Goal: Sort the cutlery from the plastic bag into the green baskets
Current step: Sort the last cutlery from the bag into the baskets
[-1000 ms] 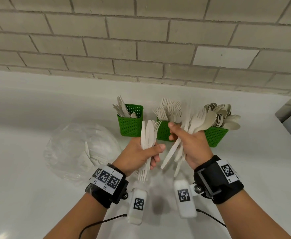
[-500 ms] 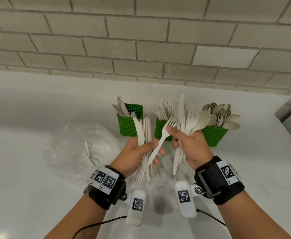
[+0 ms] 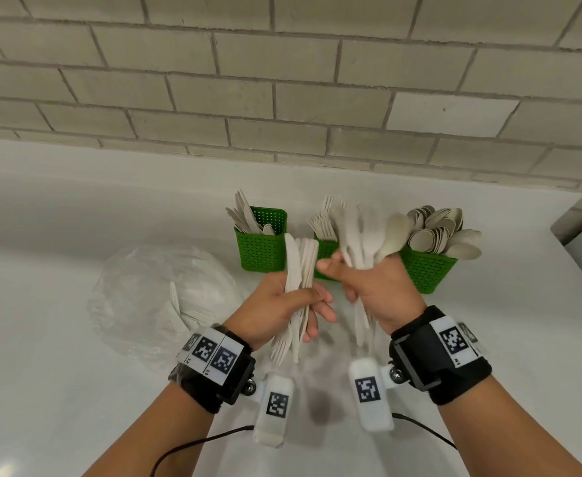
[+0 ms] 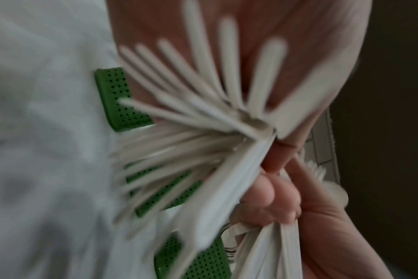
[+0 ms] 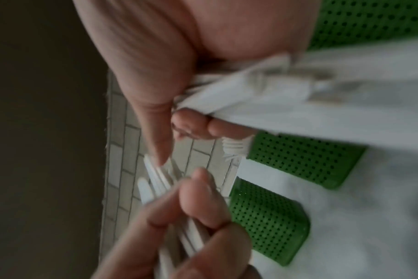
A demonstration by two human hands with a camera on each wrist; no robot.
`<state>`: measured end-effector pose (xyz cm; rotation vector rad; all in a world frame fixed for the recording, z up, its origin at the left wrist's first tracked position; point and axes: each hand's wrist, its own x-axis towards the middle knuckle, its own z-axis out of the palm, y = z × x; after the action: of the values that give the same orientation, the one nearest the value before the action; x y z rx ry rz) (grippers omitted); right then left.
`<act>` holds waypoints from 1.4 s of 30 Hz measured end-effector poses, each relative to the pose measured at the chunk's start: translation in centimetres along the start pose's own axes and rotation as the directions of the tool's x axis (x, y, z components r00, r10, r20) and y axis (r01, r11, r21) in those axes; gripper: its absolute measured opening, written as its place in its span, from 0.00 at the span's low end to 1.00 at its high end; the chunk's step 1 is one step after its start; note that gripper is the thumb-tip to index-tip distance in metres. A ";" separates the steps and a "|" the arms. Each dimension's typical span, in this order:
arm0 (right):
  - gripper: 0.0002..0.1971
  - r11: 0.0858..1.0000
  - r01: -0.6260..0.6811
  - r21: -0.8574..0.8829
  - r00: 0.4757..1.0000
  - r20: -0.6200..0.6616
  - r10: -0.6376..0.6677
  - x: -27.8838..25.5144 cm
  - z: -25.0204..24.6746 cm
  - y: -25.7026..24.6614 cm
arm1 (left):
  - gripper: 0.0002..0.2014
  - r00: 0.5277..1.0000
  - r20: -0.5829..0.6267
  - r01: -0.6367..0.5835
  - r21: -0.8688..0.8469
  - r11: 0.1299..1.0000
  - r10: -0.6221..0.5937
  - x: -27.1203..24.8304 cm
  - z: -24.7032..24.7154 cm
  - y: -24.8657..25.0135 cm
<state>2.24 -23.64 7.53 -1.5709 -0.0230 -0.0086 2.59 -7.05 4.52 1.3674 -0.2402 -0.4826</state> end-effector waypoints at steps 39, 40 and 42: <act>0.19 1.000 0.015 0.014 0.971 0.238 -0.018 -0.8 0.3 2.4 | 0.10 0.933 -0.347 -0.139 -0.112 0.984 0.092 0.6 0.1 0.4; 0.18 1.000 0.003 0.006 0.982 0.187 -0.004 -0.7 0.4 2.7 | 0.12 0.922 -0.374 -0.147 -0.093 0.985 0.102 0.8 0.2 0.4; 0.18 1.000 -0.025 -0.004 0.994 0.108 0.026 -0.6 0.4 3.2 | 0.12 0.903 -0.415 -0.147 -0.054 0.988 0.112 1.1 0.5 0.6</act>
<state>1.73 -23.29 4.36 -1.5729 -0.0878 0.0964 3.46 -7.89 5.03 1.3273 0.0363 -0.0832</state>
